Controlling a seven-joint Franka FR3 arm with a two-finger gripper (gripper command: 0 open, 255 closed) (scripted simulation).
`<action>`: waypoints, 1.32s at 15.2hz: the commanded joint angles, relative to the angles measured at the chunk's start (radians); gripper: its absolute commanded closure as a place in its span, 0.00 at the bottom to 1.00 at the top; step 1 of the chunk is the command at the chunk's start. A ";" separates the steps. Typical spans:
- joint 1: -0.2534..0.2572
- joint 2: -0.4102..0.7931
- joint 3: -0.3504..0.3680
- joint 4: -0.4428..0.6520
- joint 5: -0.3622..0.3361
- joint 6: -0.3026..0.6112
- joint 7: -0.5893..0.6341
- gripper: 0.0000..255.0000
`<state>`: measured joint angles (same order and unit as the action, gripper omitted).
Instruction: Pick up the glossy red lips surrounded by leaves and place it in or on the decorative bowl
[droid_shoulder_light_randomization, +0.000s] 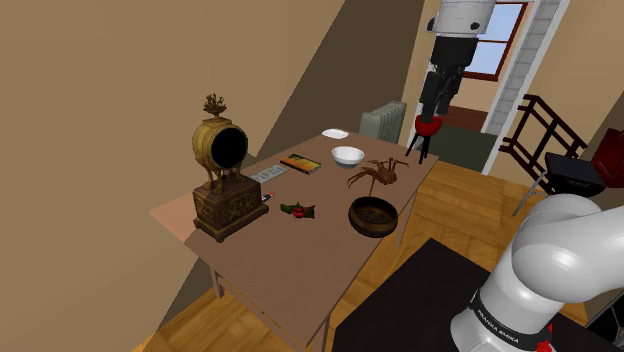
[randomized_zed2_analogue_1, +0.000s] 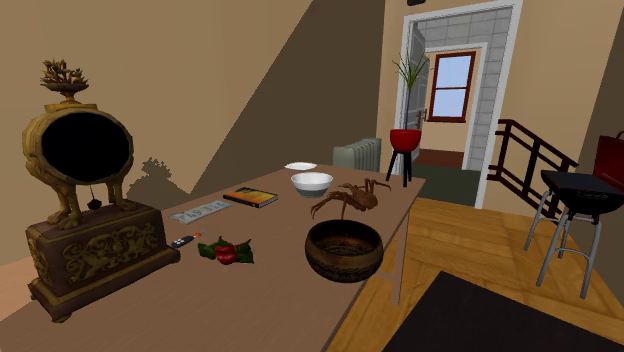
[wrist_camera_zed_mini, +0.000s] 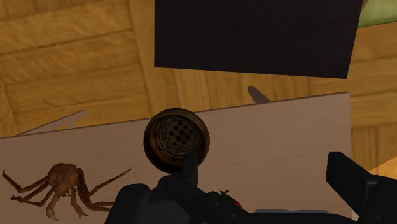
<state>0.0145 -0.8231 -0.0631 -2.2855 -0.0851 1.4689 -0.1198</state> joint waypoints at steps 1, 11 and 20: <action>0.000 0.000 0.000 0.000 0.000 0.000 0.000 0.00; 0.030 0.223 -0.018 -0.112 0.000 0.352 -0.024 0.00; 0.058 0.518 -0.029 -0.091 0.012 0.640 -0.054 0.00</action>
<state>0.0694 -0.3490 -0.0903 -2.3861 -0.0753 2.0722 -0.1691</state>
